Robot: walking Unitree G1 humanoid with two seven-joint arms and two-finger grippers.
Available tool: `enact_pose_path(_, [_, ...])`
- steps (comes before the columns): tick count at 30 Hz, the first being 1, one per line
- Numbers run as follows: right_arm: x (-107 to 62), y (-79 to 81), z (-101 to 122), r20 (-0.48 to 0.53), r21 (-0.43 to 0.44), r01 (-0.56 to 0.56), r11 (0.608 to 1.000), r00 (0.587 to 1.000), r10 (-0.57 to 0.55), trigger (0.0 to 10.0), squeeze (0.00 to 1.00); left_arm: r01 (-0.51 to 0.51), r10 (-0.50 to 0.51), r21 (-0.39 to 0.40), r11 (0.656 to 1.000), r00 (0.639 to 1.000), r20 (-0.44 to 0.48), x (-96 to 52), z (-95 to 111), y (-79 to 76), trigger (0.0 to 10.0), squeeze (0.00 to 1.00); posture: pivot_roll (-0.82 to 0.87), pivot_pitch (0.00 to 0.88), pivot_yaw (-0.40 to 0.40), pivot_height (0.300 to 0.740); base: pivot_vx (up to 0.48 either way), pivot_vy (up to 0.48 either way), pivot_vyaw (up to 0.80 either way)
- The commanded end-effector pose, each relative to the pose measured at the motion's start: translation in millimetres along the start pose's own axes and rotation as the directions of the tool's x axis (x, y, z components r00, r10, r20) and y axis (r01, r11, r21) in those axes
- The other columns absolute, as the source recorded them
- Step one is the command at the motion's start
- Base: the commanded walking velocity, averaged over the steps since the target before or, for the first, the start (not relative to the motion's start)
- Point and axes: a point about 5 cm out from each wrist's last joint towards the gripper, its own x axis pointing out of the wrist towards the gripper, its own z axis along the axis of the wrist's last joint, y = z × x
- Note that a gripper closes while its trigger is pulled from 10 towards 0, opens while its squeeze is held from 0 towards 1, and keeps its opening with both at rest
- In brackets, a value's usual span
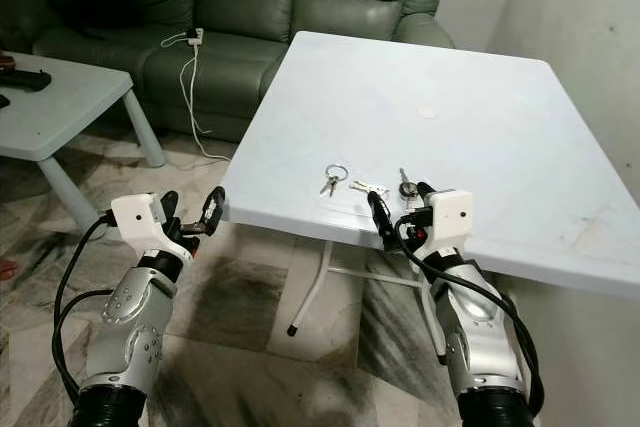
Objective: Hang keys on a hook
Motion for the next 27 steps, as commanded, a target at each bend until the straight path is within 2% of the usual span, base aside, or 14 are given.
enact_pose_path(1, [-0.5, -2.6, 5.0, 0.015, -0.011, 0.005, 1.000, 1.000, -0.005, 10.0, 0.00, 0.012, -0.012, 0.003, 1.000, 1.000, 0.013, 1.3, 3.3, -3.0, 10.0, 0.00, -0.03, 0.000, -0.053, 0.740, 0.311, 0.000, 0.00])
enact_pose_path(27, [-1.5, -2.5, 5.3, 0.013, -0.011, 0.004, 1.000, 1.000, -0.004, 10.0, 0.00, 0.007, -0.007, 0.009, 1.000, 1.000, 0.010, 1.9, 3.5, -2.1, 10.0, 0.00, -0.03, 0.000, -0.053, 0.740, 0.325, 0.000, 0.00])
